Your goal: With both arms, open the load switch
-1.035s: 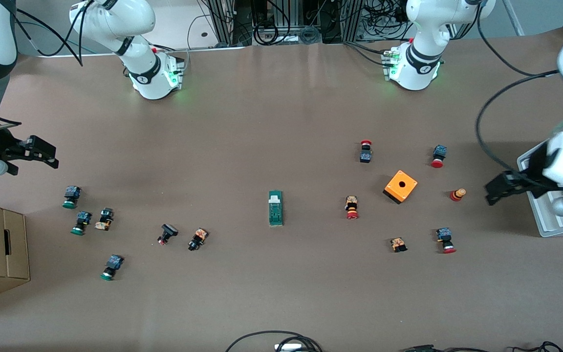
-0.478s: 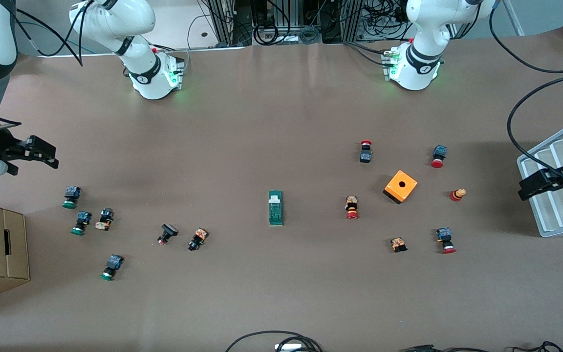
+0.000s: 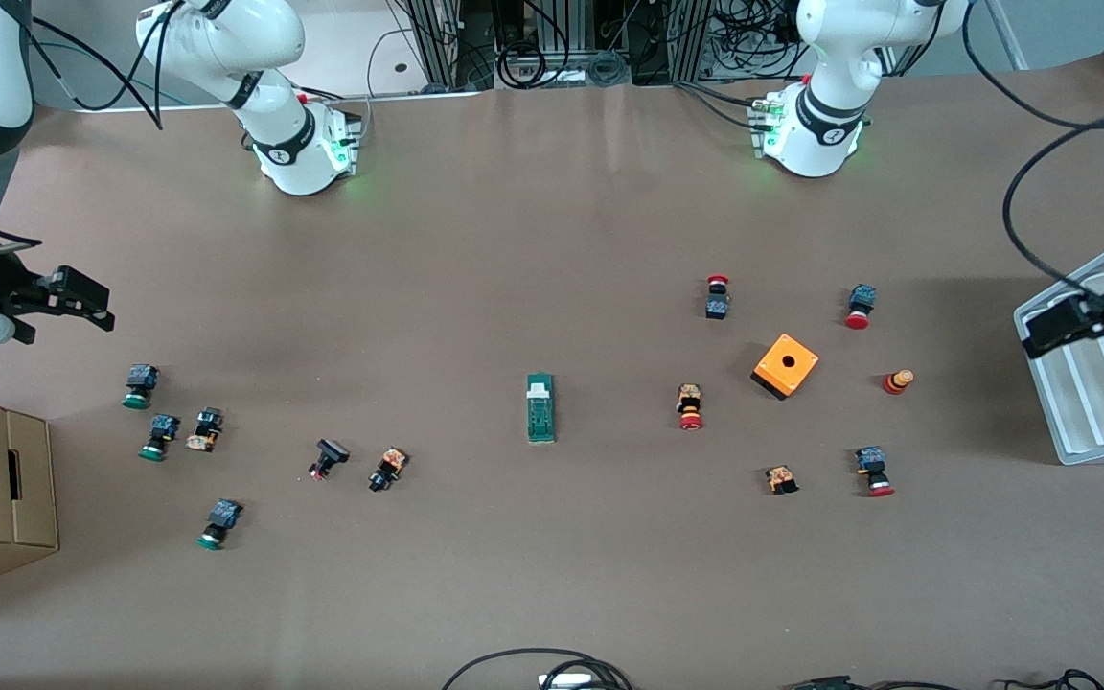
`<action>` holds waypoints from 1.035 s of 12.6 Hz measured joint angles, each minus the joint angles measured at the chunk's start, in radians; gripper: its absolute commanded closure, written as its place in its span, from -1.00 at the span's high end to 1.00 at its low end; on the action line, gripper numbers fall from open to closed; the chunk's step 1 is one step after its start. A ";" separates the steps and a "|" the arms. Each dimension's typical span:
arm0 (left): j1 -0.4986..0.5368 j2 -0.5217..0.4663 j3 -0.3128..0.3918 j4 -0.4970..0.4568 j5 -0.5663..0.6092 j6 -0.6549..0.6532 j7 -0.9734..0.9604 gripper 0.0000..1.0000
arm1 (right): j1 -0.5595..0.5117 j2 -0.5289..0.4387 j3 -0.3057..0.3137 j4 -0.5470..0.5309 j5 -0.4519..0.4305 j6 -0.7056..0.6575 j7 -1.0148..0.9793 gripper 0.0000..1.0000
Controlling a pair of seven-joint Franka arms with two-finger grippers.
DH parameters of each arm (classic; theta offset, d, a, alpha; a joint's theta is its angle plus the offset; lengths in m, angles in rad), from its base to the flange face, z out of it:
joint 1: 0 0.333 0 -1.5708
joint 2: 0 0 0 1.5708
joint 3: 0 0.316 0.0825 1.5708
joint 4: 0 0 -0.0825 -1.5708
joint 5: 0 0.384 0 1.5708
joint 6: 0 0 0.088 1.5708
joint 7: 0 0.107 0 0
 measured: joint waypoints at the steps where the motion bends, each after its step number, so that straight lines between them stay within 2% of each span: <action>1: 0.002 -0.013 0.002 -0.005 0.000 -0.011 -0.001 1.00 | 0.000 0.000 0.000 0.000 0.000 0.000 0.000 1.00; 3: 0.016 -0.028 0.004 -0.013 -0.002 -0.044 -0.001 1.00 | 0.000 0.000 0.000 0.000 0.000 0.001 0.000 1.00; 13: 0.029 -0.010 0.003 -0.037 -0.010 -0.046 0.000 1.00 | 0.000 0.000 0.000 0.000 0.000 0.003 0.000 1.00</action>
